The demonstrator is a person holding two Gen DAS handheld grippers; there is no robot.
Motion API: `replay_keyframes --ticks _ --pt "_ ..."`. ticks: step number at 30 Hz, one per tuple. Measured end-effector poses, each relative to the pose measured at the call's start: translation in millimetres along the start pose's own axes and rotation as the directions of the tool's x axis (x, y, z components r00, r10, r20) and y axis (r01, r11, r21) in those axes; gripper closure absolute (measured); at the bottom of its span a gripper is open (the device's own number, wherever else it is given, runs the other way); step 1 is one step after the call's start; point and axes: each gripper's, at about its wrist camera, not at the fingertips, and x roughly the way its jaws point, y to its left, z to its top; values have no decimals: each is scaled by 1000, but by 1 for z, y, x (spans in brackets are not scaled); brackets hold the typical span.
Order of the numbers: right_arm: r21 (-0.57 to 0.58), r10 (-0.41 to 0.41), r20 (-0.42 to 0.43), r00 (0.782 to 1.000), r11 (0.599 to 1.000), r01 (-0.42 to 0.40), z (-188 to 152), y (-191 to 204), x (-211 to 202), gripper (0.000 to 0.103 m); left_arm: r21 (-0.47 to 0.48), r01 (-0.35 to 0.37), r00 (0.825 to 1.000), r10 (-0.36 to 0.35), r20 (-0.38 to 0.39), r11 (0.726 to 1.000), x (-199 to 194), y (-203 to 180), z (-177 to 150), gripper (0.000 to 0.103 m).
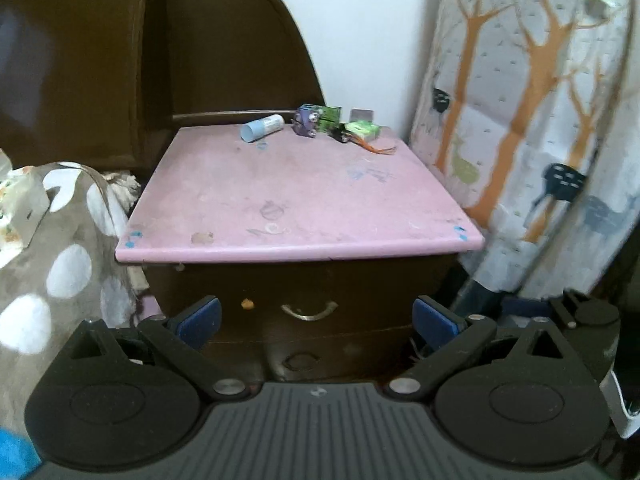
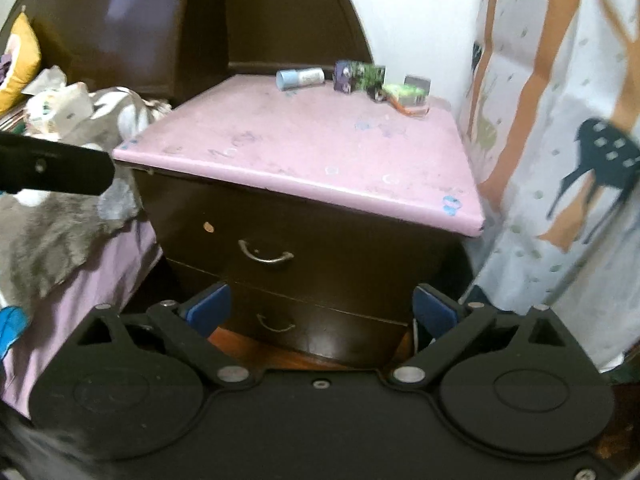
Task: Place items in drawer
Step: 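Move the right tool down to the top drawer handle and grasp it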
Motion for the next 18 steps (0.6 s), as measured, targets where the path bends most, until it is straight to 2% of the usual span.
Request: replay_keyframes --ticks 5,8,11,13,15,16,17,18 --pt "-19 52 -28 998 998 -52 0 -1 40 4 -3 -56 998 56 37 998 42 16 15 1" --pt "-54 102 -45 994 993 -105 1 5 62 6 9 -55 995 54 87 998 61 21 25 1" --pt "-166 143 -43 989 975 -148 3 19 77 7 20 -33 989 30 148 999 73 26 35 1" --pt "-286 140 -56 989 946 -150 3 31 89 7 22 -10 984 6 176 1000 78 32 42 1" --pt "-400 128 -68 989 905 -144 2 43 101 19 34 26 982 -32 188 999 84 39 47 1" --pt "-454 121 -73 990 880 -141 1 48 106 47 41 33 981 -40 188 999 87 41 49 1" --pt "-505 111 -89 990 852 -141 -1 53 114 67 44 32 982 -40 187 999 90 44 51 0" --pt "-548 104 -97 990 825 -140 -4 56 120 68 41 30 981 -38 188 999 93 47 52 1"
